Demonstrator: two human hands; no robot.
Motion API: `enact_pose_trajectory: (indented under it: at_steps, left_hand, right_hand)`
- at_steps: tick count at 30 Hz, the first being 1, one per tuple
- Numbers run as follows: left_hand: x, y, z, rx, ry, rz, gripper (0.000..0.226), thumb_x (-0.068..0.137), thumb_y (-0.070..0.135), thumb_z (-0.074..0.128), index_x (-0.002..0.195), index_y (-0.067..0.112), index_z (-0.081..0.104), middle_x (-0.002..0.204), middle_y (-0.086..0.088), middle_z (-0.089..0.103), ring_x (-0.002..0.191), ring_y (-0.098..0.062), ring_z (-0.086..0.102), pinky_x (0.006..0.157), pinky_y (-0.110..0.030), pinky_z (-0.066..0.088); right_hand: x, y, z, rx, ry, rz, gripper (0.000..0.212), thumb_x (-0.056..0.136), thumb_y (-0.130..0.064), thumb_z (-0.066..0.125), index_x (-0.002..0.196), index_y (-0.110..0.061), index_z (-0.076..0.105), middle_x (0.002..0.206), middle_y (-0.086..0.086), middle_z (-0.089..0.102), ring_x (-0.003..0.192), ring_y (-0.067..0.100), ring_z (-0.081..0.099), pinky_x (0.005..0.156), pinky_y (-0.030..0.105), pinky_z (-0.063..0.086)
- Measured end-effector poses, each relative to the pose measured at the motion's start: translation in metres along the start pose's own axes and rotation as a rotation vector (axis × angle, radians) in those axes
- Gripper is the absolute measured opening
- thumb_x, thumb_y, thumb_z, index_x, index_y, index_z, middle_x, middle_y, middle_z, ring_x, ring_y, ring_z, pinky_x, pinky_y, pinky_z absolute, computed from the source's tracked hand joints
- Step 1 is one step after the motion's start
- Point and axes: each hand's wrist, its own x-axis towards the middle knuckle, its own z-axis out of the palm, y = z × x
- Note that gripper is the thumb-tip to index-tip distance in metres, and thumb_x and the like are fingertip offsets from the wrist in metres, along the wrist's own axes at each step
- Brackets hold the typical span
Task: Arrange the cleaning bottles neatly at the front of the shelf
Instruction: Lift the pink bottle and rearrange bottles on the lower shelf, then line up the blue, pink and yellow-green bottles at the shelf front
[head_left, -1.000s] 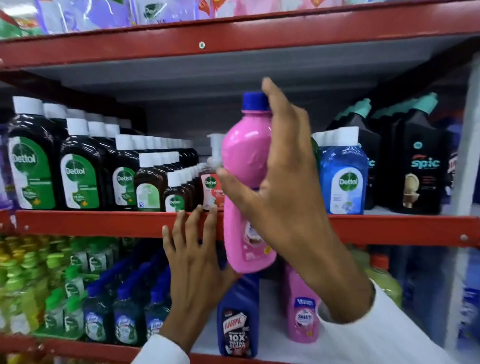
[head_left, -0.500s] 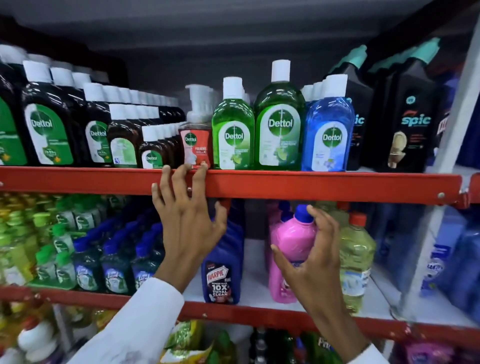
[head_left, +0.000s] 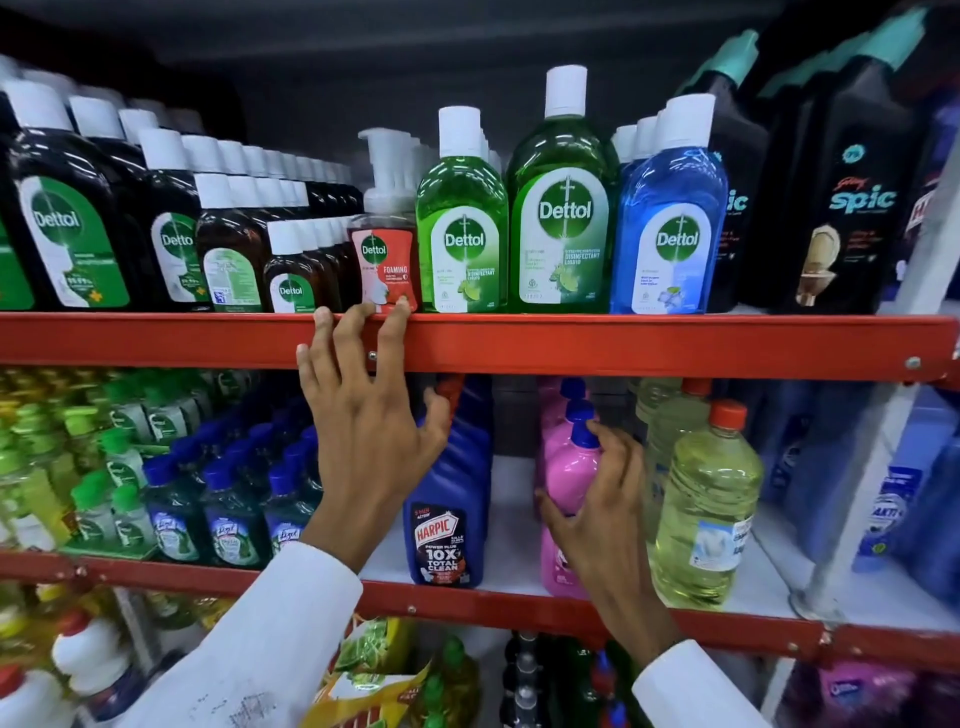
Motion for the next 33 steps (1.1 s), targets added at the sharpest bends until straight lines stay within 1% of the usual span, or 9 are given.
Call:
enact_pose_trajectory:
  at_steps: [8,11,13,15,18,22,24,30,33]
  left_hand:
    - [-0.003,-0.005,-0.003,-0.076,0.021,0.039,0.071,0.083,0.029,0.065,0.149,0.02,0.039,0.155,-0.014,0.04,0.152,-0.038,0.025,0.125,-0.058,0.024]
    - [-0.028,-0.021,-0.003,-0.302,0.166,0.032,0.046,0.088,0.014,0.063,0.133,0.008,0.058,0.135,-0.019,0.054,0.134,-0.028,0.047,0.117,-0.032,0.037]
    - [-0.059,-0.037,0.002,-0.446,0.17,-0.065,0.027,0.089,0.015,0.059,0.114,0.007,0.064,0.113,-0.013,0.059,0.107,-0.011,0.055,0.095,-0.015,0.043]
    - [-0.093,-0.057,0.015,-0.554,0.008,-0.225,0.026,0.086,0.029,0.054,0.107,0.016,0.062,0.103,-0.001,0.059,0.097,0.0,0.057,0.082,-0.019,0.049]
    - [-0.128,-0.087,0.045,-0.614,-0.361,-0.374,0.044,0.078,0.048,0.053,0.12,0.032,0.056,0.118,0.009,0.059,0.106,0.003,0.06,0.086,-0.032,0.057]
    - [-0.137,-0.106,0.072,-0.596,-0.729,-0.335,0.063,0.079,0.047,0.069,0.136,0.027,0.05,0.132,0.009,0.061,0.117,-0.009,0.062,0.092,-0.031,0.059]
    - [-0.135,-0.108,0.079,-0.597,-0.778,-0.3,0.057,0.079,0.039,0.077,0.13,0.024,0.056,0.121,0.012,0.068,0.106,-0.002,0.067,0.086,-0.018,0.058]
    - [-0.136,-0.114,0.093,-0.637,-0.805,-0.315,0.057,0.075,0.035,0.08,0.126,0.019,0.06,0.117,0.004,0.075,0.102,-0.008,0.072,0.091,-0.037,0.062]
    - [-0.138,-0.114,0.095,-0.626,-0.798,-0.301,0.055,0.078,0.029,0.081,0.127,0.018,0.06,0.118,0.002,0.075,0.102,-0.009,0.072,0.091,-0.035,0.062]
  right_hand:
    - [-0.006,-0.001,-0.004,-0.21,0.017,-0.021,0.098,0.063,-0.041,0.089,0.143,-0.011,0.04,0.14,0.016,0.048,0.124,0.033,0.046,0.107,0.037,0.03]
    - [-0.023,-0.004,-0.009,-0.182,0.131,-0.176,0.078,0.079,-0.03,0.081,0.142,-0.006,0.043,0.143,0.016,0.05,0.13,0.033,0.047,0.117,0.04,0.031]
    - [-0.042,-0.01,-0.003,-0.135,0.104,-0.304,0.06,0.084,-0.015,0.074,0.137,-0.006,0.049,0.136,0.01,0.056,0.124,0.022,0.052,0.119,0.027,0.032]
    - [-0.059,-0.013,0.011,-0.019,-0.072,-0.219,0.05,0.085,-0.005,0.07,0.132,-0.015,0.057,0.128,0.002,0.063,0.113,0.012,0.059,0.109,0.021,0.042]
    - [-0.068,-0.01,0.035,0.064,-0.403,0.068,0.052,0.088,-0.004,0.064,0.136,-0.024,0.056,0.13,-0.003,0.064,0.108,0.012,0.065,0.099,0.032,0.053]
    - [-0.065,-0.006,0.059,0.091,-0.627,0.182,0.056,0.089,-0.006,0.065,0.141,-0.02,0.05,0.125,-0.001,0.07,0.105,0.01,0.068,0.08,-0.003,0.043]
    - [-0.062,-0.003,0.067,0.12,-0.691,0.233,0.055,0.088,-0.007,0.068,0.139,-0.018,0.051,0.121,-0.004,0.072,0.107,0.008,0.067,0.073,-0.009,0.037]
    - [-0.06,0.008,0.075,0.171,-0.691,0.228,0.039,0.082,-0.007,0.074,0.12,-0.015,0.066,0.108,-0.005,0.077,0.098,0.001,0.071,0.088,0.021,0.057]
    - [-0.061,0.012,0.077,0.2,-0.687,0.236,0.038,0.082,-0.009,0.076,0.119,-0.013,0.067,0.108,-0.006,0.077,0.097,-0.002,0.071,0.087,0.017,0.056]
